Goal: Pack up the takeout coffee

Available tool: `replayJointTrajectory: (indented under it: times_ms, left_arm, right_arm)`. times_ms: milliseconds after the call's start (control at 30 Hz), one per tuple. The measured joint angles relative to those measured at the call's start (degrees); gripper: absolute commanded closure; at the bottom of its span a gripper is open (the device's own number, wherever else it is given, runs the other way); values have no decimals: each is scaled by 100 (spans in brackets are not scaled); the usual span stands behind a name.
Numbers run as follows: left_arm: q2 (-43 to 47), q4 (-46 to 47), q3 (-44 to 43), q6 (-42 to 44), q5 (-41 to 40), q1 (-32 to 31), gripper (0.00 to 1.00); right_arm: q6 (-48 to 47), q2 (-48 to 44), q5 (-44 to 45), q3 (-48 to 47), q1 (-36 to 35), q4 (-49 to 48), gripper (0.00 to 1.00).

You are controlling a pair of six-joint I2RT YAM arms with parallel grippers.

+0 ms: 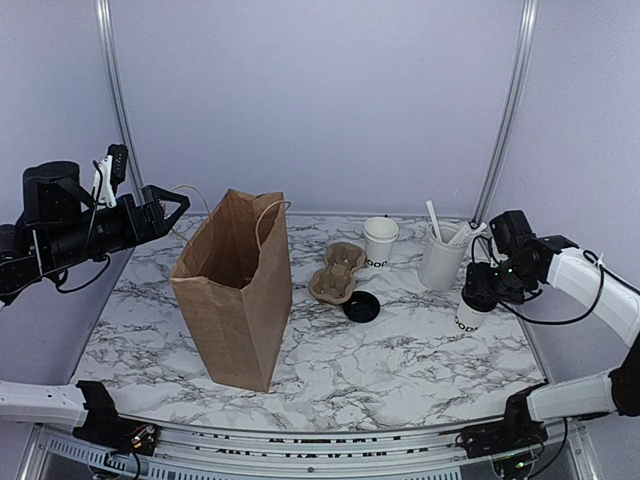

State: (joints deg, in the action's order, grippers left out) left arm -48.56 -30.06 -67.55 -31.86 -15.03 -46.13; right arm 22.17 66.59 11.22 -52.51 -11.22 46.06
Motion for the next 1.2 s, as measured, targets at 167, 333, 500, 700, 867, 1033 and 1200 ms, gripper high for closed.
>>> replayJointTrajectory:
  times_ms: [167,333,500,700,867,1033,1200]
  left_arm:
    - [0,4,0,20,-2,0,1]
    - [0,26,0,22,-2,0,1]
    - [0,26,0,20,-2,0,1]
    - [2,26,0,17,-4,0,1]
    - [2,26,0,17,-4,0,1]
    - [2,26,0,17,-2,0,1]
    - [0,26,0,20,-2,0,1]
  right_arm:
    - [-66,144,48,0,0,-42,13]
    - [-122,256,85,0,0,-109,17]
    - [-122,262,87,7,0,-192,18]
    - [-125,269,85,85,0,-299,19]
    - [-125,269,81,136,0,-413,22]
    - [-122,269,76,168,2,-448,28]
    - [-144,247,28,168,4,-431,35]
